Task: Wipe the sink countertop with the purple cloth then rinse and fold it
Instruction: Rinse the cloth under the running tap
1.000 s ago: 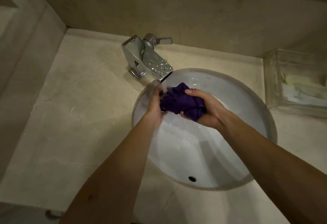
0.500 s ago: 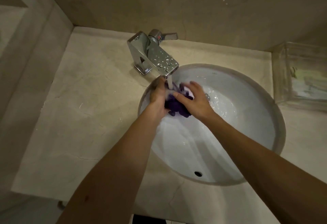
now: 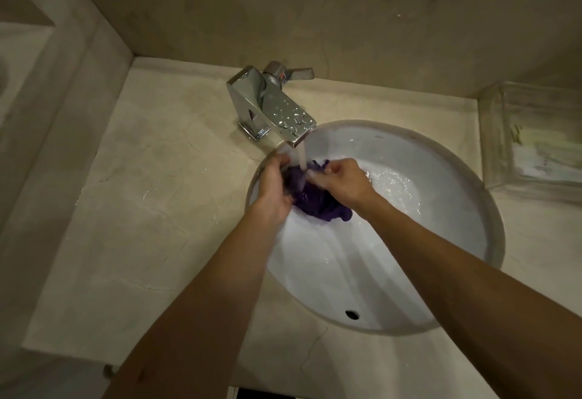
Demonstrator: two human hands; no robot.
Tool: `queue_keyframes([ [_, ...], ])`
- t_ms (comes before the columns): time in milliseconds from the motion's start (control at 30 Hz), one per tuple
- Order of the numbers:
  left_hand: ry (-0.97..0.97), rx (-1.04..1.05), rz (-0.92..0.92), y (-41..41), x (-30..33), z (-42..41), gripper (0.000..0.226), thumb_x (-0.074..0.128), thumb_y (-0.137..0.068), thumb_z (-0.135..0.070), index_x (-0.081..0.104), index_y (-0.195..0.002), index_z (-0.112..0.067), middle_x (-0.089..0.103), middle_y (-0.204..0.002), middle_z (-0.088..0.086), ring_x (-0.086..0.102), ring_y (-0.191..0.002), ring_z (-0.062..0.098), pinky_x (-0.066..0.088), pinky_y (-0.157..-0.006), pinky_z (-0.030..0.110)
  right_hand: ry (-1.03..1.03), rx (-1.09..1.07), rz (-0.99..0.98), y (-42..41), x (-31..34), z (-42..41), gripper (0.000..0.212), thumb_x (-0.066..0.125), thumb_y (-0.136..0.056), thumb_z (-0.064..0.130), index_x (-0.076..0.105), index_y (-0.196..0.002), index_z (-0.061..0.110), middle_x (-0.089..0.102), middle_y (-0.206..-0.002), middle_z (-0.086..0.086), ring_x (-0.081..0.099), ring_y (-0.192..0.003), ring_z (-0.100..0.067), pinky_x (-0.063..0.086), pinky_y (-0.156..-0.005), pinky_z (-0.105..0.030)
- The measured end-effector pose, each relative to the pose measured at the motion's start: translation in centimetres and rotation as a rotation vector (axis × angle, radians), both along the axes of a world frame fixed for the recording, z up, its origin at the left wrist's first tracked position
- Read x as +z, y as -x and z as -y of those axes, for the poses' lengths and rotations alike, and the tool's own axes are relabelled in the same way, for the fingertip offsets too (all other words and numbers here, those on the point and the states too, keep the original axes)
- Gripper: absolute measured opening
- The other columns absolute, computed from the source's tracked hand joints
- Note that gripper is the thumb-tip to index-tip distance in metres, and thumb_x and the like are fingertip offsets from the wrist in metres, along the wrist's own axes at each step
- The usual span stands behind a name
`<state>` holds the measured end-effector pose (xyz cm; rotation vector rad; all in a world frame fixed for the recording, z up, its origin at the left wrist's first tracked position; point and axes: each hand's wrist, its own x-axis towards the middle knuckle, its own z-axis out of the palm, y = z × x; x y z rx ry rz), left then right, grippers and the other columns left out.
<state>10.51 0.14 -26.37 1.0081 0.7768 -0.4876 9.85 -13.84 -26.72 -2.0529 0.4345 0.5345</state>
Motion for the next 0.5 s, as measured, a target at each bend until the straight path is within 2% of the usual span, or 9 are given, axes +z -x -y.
queue_keyframes([
  [100,-0.044,-0.005,-0.024,0.3,-0.4,0.3,0.027,0.046,-0.099,-0.029,0.067,-0.094,-0.012,0.07,-0.087,0.007,0.065,-0.069,0.019,0.048,-0.06,0.025,0.013,0.041,0.024,0.0,0.2,0.0,0.042,0.071,-0.091,0.032,0.051,-0.064,0.008,0.05,-0.059,-0.004,0.049,-0.061,-0.021,0.042,-0.06,-0.037],
  [200,-0.098,-0.03,-0.081,0.6,-1.3,0.7,0.039,0.046,-0.1,-0.044,0.071,-0.105,-0.014,0.072,-0.072,0.001,0.065,-0.059,0.014,0.051,-0.061,0.025,-0.104,-0.049,0.048,-0.6,1.3,-0.5,0.045,0.065,-0.098,0.03,0.04,-0.063,0.016,0.039,-0.06,-0.001,0.038,-0.055,-0.015,0.035,-0.052,-0.024],
  [267,-0.12,-0.036,-0.115,0.7,-1.4,1.3,0.044,0.042,-0.101,-0.048,0.07,-0.112,-0.015,0.072,-0.081,0.001,0.066,-0.073,0.018,0.053,-0.078,0.033,-0.193,-0.144,0.043,-1.2,2.0,-0.7,0.043,0.062,-0.101,0.031,0.04,-0.066,0.017,0.04,-0.061,0.0,0.039,-0.054,-0.012,0.035,-0.049,-0.018],
  [333,-0.114,-0.069,-0.177,0.9,-1.4,1.6,0.044,0.037,-0.102,-0.048,0.067,-0.11,-0.017,0.07,-0.096,0.005,0.064,-0.088,0.022,0.047,-0.083,0.038,-0.238,-0.238,0.027,-1.6,2.3,-0.8,0.038,0.061,-0.101,0.035,0.047,-0.072,0.015,0.045,-0.068,-0.005,0.044,-0.061,-0.016,0.039,-0.057,-0.024],
  [400,-0.025,-0.086,-0.259,1.4,-1.3,1.8,0.048,0.034,-0.101,-0.053,0.064,-0.111,-0.016,0.069,-0.101,0.009,0.063,-0.095,0.027,0.042,-0.083,0.043,-0.289,-0.341,-0.043,-1.7,2.3,-0.8,0.033,0.06,-0.101,0.041,0.054,-0.081,0.015,0.052,-0.078,-0.009,0.053,-0.073,-0.023,0.047,-0.067,-0.034],
  [467,0.049,-0.089,-0.341,1.6,-1.4,2.0,0.056,0.033,-0.101,-0.058,0.062,-0.114,-0.013,0.066,-0.105,0.015,0.061,-0.099,0.034,0.042,-0.09,0.05,-0.416,-0.469,-0.135,-1.6,2.4,-0.8,0.031,0.058,-0.102,0.04,0.058,-0.086,0.013,0.06,-0.084,-0.013,0.062,-0.082,-0.029,0.06,-0.08,-0.044],
  [500,0.076,-0.061,-0.371,1.5,-1.4,2.0,0.058,0.032,-0.101,-0.058,0.062,-0.111,-0.009,0.065,-0.108,0.017,0.06,-0.098,0.035,0.043,-0.092,0.051,-0.5,-0.54,-0.173,-1.5,2.5,-0.8,0.029,0.057,-0.103,0.037,0.061,-0.09,0.012,0.064,-0.086,-0.012,0.066,-0.083,-0.03,0.061,-0.085,-0.046],
])
